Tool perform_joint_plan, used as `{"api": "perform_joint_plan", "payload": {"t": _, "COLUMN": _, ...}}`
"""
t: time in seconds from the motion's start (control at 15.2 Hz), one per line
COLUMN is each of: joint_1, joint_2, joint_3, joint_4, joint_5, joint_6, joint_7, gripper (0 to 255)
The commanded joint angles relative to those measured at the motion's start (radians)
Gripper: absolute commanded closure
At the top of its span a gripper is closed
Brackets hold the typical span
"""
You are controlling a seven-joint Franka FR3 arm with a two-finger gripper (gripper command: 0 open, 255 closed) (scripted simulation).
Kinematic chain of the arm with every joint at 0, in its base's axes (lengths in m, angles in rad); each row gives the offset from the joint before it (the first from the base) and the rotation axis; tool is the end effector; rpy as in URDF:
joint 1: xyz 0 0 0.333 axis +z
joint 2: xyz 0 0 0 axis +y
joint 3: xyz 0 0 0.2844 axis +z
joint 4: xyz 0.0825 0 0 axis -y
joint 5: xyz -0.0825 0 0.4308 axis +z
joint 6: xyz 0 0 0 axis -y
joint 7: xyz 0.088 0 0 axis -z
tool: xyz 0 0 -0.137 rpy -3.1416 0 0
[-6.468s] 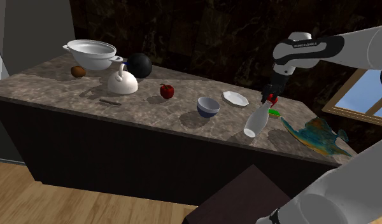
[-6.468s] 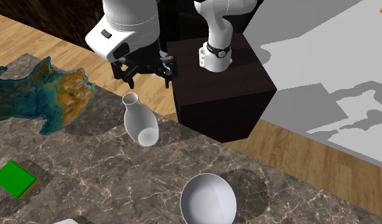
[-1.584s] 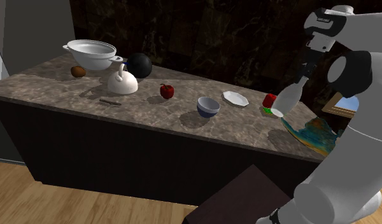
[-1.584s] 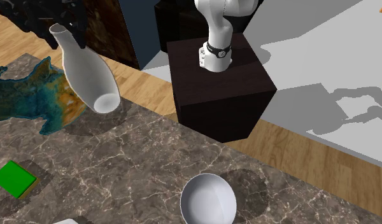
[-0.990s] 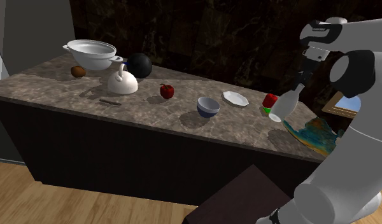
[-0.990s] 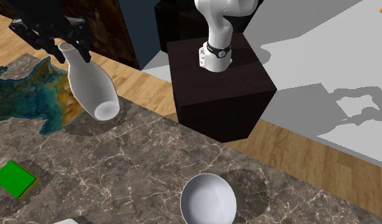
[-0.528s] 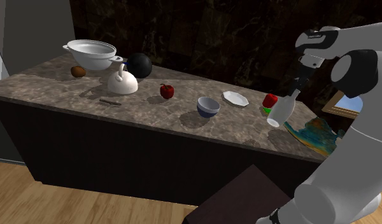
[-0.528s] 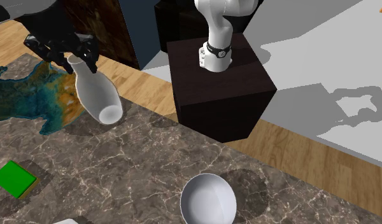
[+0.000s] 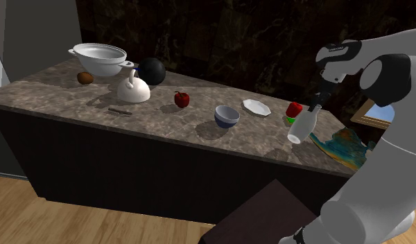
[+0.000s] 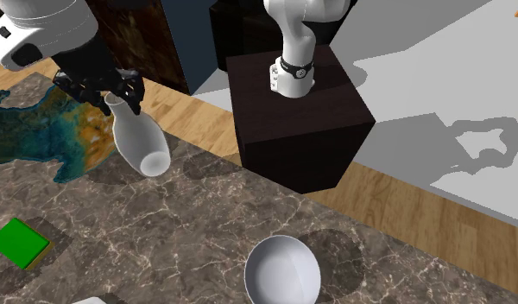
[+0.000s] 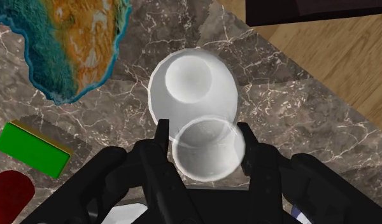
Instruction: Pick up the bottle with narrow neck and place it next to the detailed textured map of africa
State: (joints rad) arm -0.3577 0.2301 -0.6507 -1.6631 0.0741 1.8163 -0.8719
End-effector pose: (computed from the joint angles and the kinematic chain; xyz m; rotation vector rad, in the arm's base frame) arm 0.3727 -0.5377 0.4179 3.1154 -0.2261 -0.1117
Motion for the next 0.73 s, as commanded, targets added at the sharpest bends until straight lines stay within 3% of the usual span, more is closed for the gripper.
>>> {"api": "perform_joint_plan", "payload": {"t": 0.0, "joint_1": -0.001, "joint_2": 0.006, "joint_3": 0.001, "joint_4": -0.02, "joint_5": 0.004, "joint_6": 0.025, "joint_7": -0.001, "gripper": 255}}
{"api": "perform_joint_plan", "payload": {"t": 0.66, "joint_1": -0.002, "joint_2": 0.029, "joint_3": 0.007, "joint_4": -0.1, "joint_5": 0.02, "joint_6": 0.124, "joint_7": -0.008, "gripper": 255}}
